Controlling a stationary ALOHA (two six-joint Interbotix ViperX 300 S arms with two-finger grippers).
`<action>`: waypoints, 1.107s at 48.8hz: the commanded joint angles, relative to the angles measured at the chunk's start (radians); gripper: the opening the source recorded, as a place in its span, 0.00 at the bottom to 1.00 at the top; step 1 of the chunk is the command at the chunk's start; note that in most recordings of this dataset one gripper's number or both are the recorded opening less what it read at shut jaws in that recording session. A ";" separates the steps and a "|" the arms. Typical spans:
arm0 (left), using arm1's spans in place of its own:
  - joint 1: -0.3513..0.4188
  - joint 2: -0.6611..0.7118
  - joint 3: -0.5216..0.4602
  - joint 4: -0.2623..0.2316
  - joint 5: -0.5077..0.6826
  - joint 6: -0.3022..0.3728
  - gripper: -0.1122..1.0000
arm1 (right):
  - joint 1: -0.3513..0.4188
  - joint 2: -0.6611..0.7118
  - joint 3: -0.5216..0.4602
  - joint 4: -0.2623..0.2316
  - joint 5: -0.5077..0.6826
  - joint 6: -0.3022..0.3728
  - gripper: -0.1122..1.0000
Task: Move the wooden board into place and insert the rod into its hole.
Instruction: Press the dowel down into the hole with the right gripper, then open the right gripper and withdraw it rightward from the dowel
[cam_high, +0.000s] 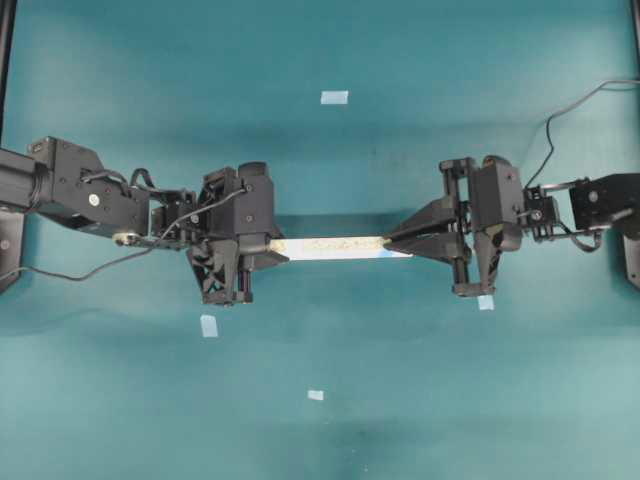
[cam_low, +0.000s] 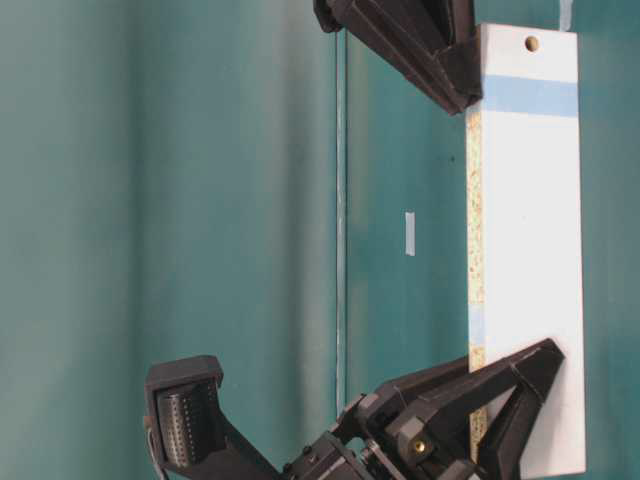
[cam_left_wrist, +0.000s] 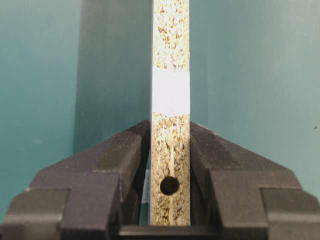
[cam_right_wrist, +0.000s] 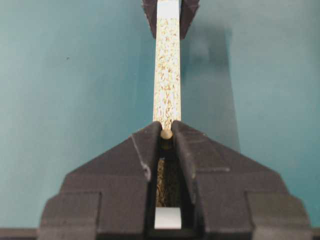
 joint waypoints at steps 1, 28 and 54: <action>-0.003 -0.014 -0.008 0.002 0.000 -0.003 0.29 | 0.025 0.002 -0.011 0.000 0.046 0.008 0.27; -0.003 -0.014 -0.008 0.002 0.015 -0.008 0.33 | 0.025 -0.219 -0.061 0.000 0.258 0.006 0.55; -0.003 -0.094 -0.008 0.002 0.121 0.000 0.80 | 0.025 -0.261 -0.057 -0.002 0.318 0.006 0.55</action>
